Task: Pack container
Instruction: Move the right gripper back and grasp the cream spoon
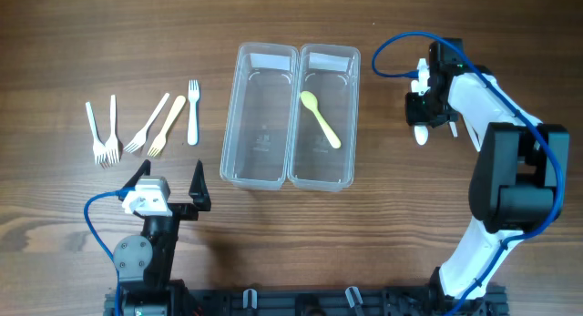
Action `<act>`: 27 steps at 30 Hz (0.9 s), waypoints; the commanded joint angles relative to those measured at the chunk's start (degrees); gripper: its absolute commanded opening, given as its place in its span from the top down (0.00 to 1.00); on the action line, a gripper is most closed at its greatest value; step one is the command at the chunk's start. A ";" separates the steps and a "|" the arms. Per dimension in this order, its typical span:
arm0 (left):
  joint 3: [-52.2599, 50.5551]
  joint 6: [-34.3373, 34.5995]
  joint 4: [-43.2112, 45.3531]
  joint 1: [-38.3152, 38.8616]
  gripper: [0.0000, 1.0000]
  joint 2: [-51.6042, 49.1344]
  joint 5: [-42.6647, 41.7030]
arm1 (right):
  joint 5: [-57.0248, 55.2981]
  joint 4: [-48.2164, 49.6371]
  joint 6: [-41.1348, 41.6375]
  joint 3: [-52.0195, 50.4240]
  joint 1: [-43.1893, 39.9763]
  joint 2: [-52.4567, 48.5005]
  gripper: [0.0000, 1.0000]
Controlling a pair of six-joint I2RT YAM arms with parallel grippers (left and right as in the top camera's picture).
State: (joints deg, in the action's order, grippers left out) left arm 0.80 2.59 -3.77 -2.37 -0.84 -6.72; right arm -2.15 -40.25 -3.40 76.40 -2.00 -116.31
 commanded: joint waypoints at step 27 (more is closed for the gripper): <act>-0.48 -0.87 0.11 -0.04 0.00 0.24 0.33 | 13.16 -3.32 0.81 -0.61 -0.44 30.64 0.96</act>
State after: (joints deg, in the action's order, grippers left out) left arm 0.80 2.59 -3.77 -2.37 -0.84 -6.72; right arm 9.23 -43.20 -3.20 76.12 -2.50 -88.07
